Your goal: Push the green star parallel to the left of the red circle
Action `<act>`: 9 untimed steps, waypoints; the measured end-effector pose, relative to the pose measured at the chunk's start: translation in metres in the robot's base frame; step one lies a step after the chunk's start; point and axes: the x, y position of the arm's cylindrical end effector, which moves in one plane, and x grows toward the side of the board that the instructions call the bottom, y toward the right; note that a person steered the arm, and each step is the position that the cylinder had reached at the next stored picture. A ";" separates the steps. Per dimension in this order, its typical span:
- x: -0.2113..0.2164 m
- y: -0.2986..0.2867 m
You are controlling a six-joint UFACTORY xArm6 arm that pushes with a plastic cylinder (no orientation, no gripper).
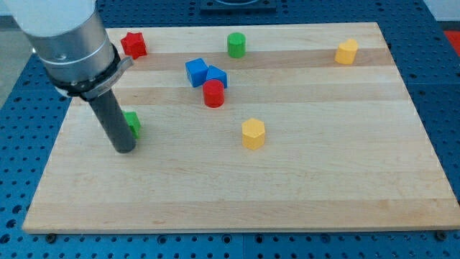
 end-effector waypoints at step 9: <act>-0.068 0.059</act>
